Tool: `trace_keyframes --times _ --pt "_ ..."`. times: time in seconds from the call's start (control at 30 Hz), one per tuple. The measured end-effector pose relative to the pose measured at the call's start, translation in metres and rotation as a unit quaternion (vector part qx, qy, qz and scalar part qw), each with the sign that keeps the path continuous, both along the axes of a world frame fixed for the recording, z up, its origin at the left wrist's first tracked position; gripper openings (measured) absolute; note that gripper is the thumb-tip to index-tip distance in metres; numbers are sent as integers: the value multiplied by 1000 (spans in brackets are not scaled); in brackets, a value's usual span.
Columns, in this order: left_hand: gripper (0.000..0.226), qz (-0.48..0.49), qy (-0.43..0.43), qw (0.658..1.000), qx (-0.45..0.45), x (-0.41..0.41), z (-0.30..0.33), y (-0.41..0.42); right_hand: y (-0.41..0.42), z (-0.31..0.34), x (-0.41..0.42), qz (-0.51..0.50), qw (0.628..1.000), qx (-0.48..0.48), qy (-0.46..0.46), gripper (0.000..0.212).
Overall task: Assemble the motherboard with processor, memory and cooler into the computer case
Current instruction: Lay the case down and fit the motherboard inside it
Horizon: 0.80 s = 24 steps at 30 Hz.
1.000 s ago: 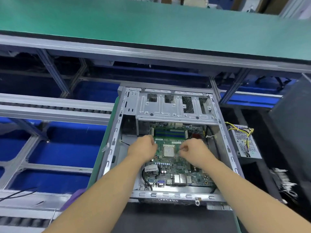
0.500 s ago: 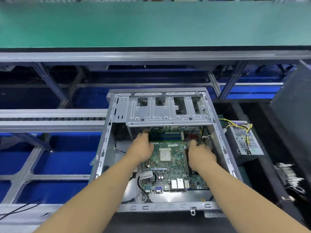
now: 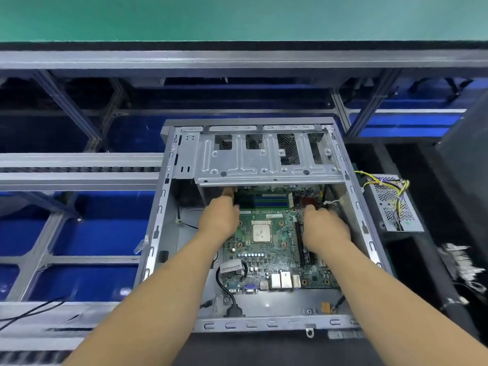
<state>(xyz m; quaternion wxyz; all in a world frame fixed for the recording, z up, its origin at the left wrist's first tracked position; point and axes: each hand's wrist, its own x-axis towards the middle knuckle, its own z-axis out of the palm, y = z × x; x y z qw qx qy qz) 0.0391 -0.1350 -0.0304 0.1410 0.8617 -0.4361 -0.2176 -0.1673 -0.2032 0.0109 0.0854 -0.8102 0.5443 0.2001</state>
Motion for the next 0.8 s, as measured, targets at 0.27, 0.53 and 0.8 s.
trace_keyframes --times 0.27,0.53,0.8 --pt "14 51 43 997 -41 0 7 -1 2 9 1 -3 1000 -5 -15 37" --pt "7 23 18 1000 -4 -1 6 0 39 22 3 167 978 100 -80 35" --pt "39 -4 6 1000 5 -1 3 1 51 5 21 217 948 224 60 59"
